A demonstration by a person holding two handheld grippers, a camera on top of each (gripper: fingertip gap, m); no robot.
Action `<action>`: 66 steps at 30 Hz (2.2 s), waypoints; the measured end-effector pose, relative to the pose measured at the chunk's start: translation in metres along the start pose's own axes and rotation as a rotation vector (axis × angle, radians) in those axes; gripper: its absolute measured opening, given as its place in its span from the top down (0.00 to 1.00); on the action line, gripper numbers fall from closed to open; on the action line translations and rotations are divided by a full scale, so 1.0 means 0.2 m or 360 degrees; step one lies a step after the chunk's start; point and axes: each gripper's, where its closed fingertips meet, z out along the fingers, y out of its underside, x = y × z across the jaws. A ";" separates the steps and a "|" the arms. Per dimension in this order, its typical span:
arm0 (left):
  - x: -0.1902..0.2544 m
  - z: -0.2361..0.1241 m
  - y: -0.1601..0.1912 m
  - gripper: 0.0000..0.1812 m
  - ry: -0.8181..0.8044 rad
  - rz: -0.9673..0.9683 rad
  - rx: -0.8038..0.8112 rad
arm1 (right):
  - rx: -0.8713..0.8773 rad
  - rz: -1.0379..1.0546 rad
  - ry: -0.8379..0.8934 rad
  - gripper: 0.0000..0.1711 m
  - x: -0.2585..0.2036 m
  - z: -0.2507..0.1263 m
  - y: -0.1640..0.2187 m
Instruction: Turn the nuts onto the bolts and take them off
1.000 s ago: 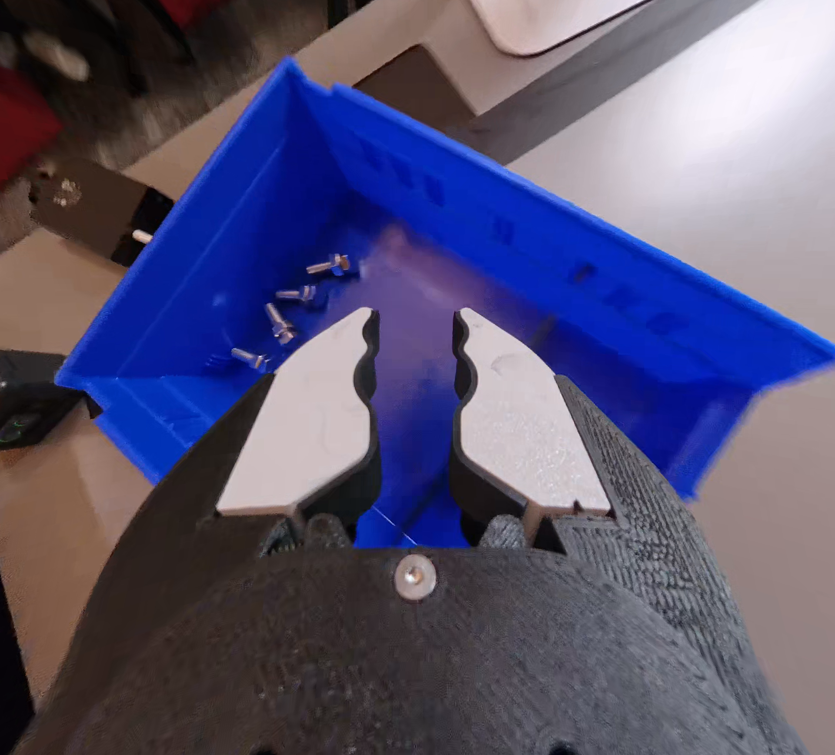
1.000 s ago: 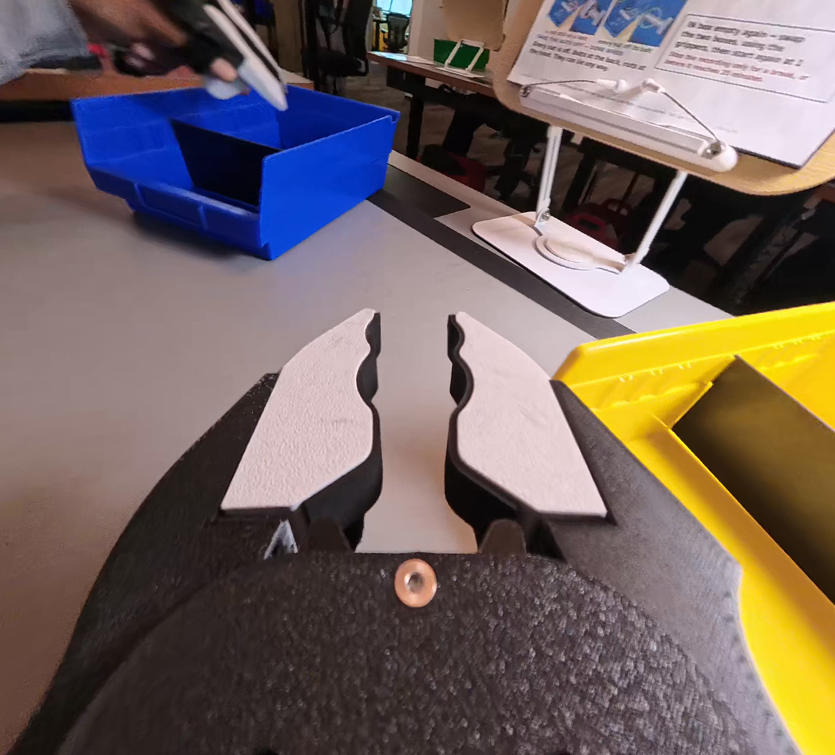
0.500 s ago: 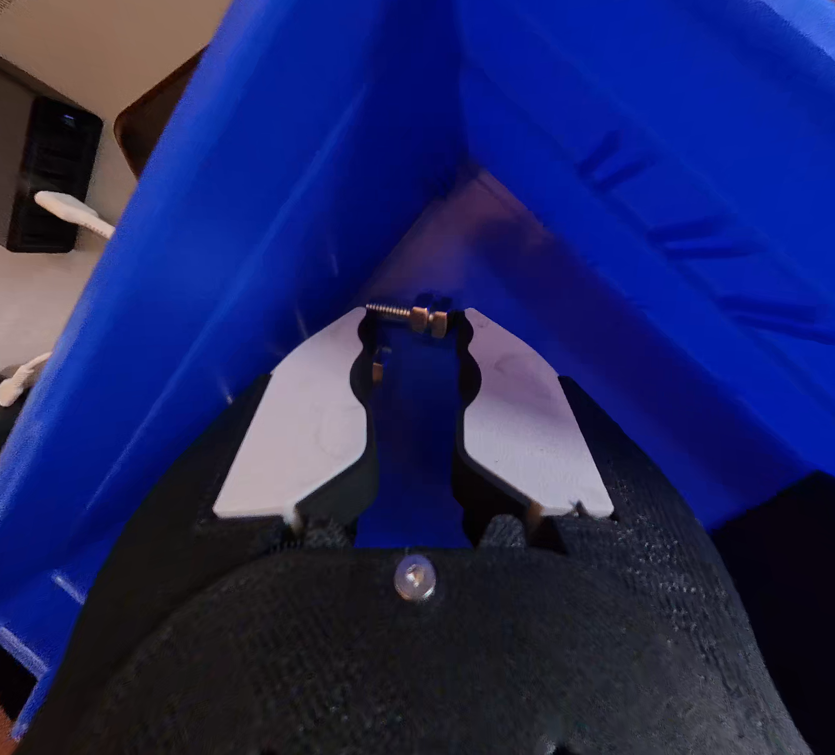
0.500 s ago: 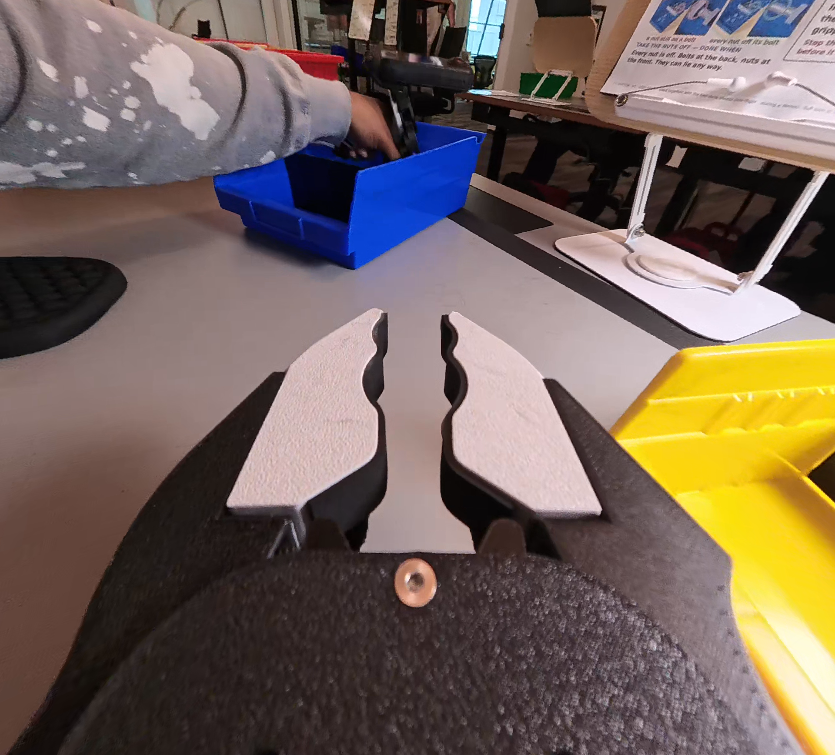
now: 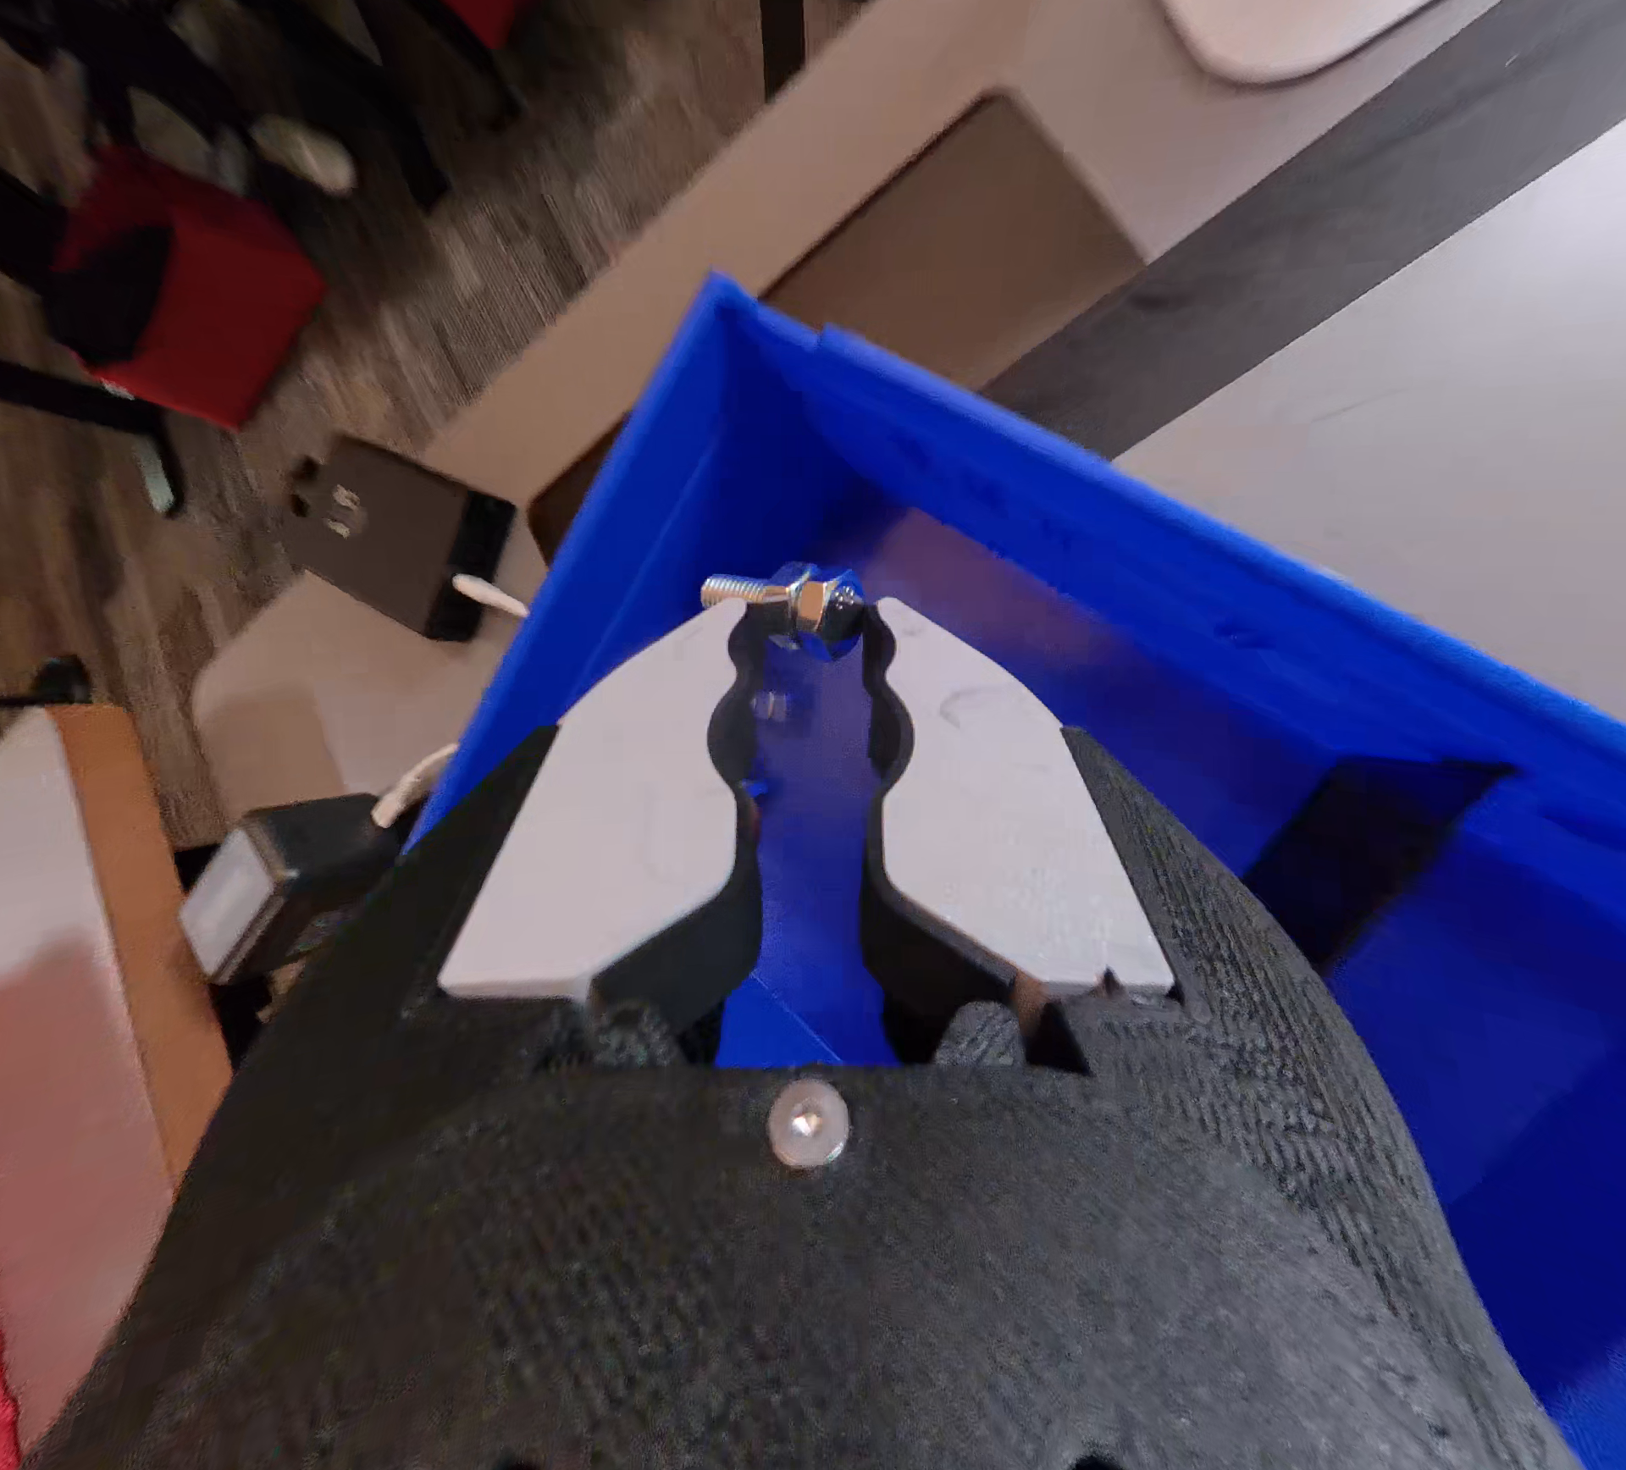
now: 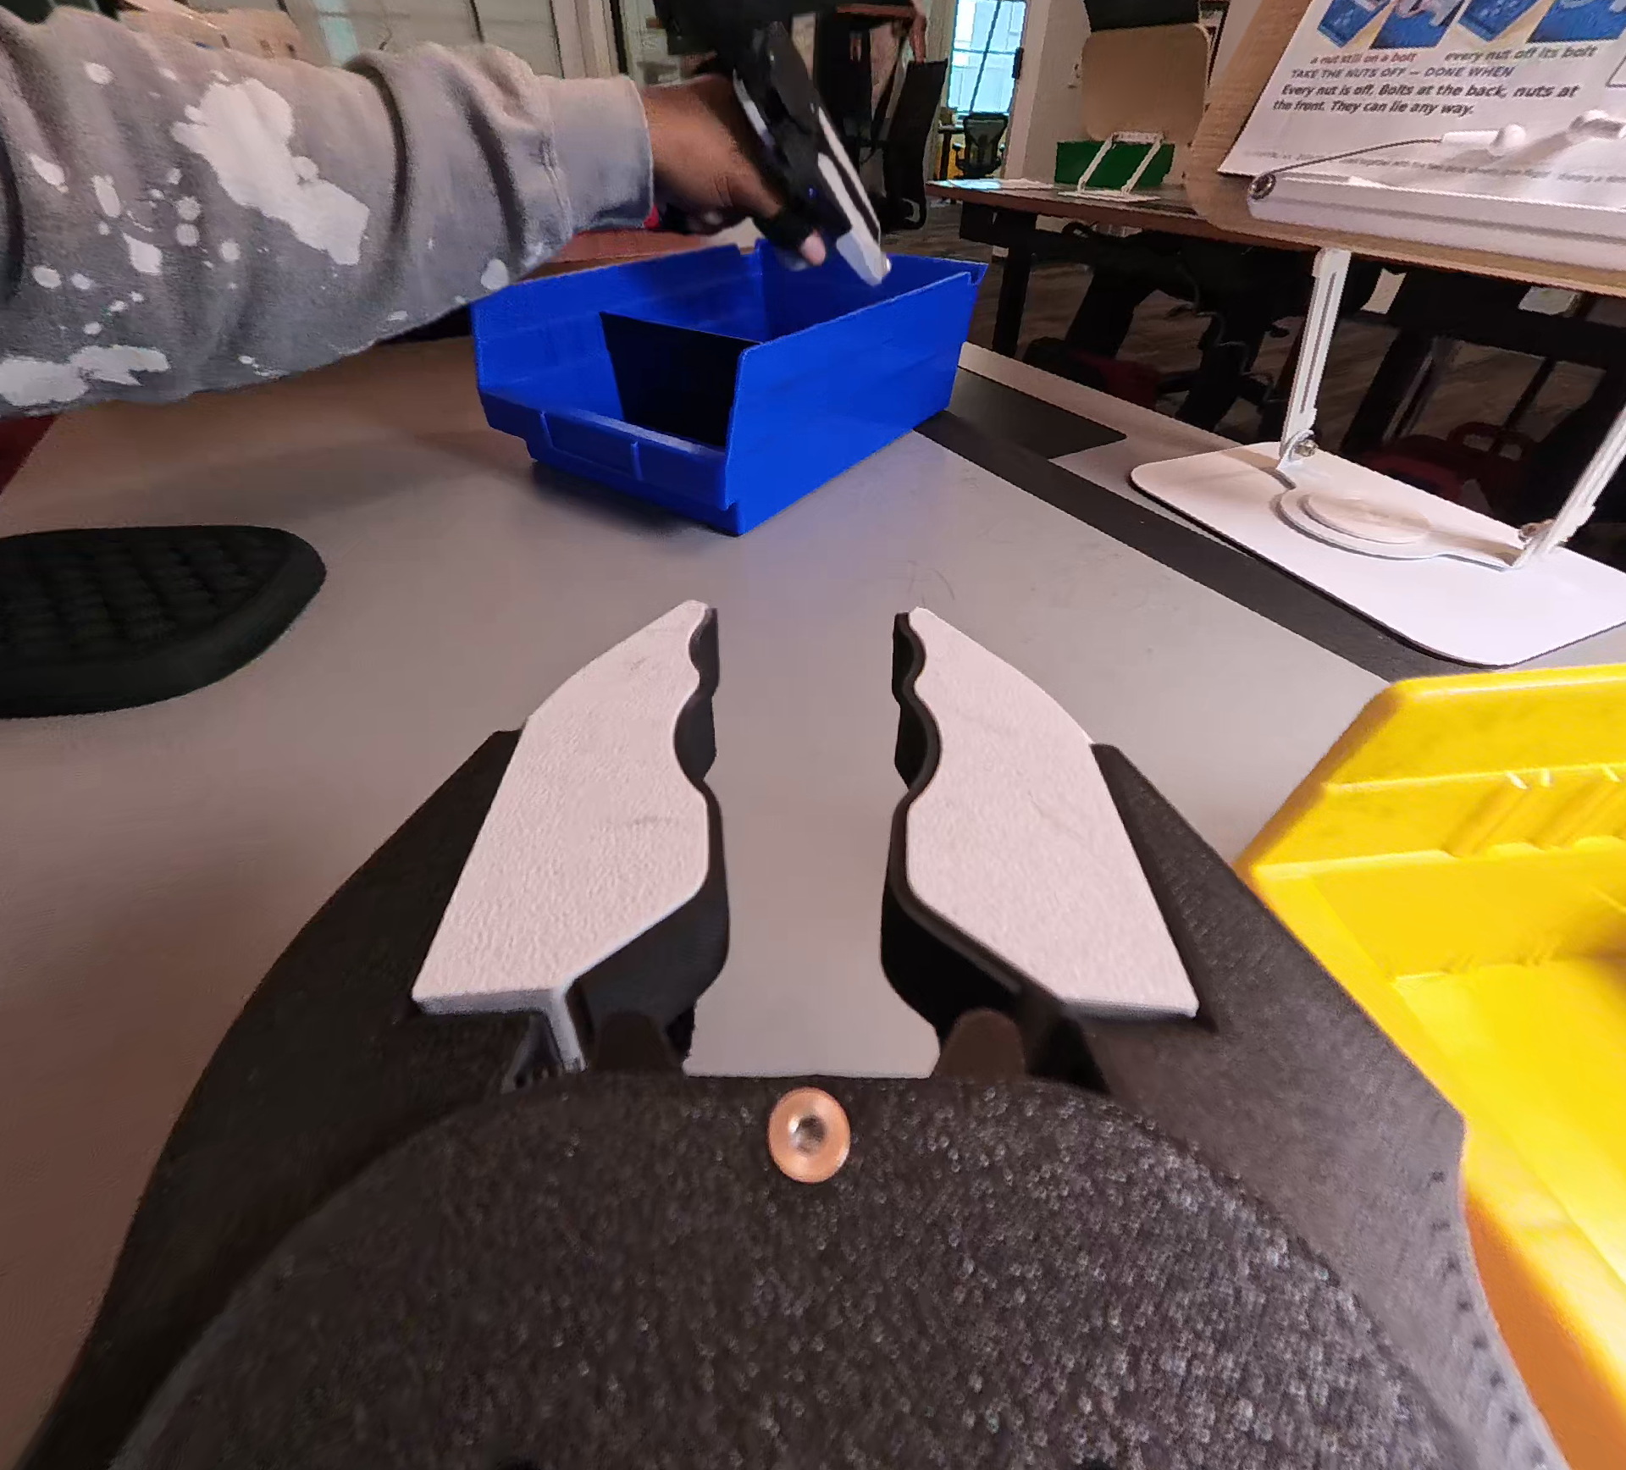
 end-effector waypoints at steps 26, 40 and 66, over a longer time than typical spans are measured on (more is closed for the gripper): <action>1.61 -1.29 -0.23 0.88 0.0189 0.0789 0.2118 | 0.0238 0.0800 -0.0826 0.76 -0.32 0.12 -0.53; 1.68 -1.22 -0.24 0.80 0.1302 0.0009 0.1834 | 0.0347 0.0597 -0.0823 0.95 -0.27 0.06 -0.51; 1.78 -1.15 -0.21 0.90 0.1855 -0.0298 0.1587 | 0.0376 0.0209 -0.0659 0.94 -0.30 0.07 -0.44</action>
